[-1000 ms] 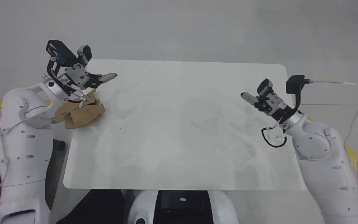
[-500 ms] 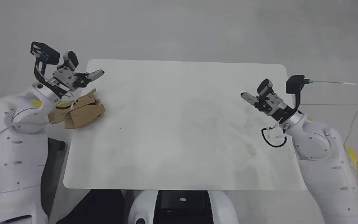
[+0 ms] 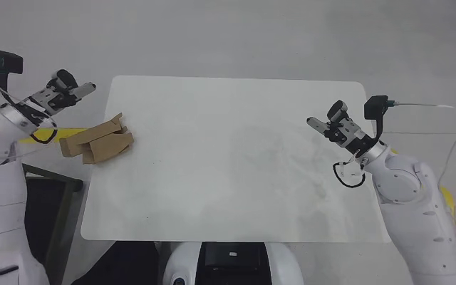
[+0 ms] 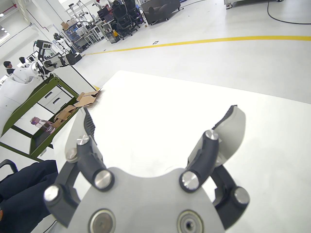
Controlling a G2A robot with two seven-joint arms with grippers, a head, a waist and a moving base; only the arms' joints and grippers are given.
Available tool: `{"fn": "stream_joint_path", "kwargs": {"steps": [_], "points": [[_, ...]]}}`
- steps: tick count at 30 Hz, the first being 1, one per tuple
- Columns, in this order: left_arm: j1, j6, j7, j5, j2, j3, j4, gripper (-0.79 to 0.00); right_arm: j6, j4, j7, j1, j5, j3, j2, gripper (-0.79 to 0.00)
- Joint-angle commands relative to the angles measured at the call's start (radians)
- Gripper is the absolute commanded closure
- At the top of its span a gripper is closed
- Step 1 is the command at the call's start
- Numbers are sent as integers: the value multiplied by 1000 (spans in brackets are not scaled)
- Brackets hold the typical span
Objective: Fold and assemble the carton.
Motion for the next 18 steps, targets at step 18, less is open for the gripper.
{"fn": "stream_joint_path", "kwargs": {"steps": [18], "points": [[-50,17,-41,-36,20,-2,98,-785,0,0,0,0,0,0,0,-785]]}}
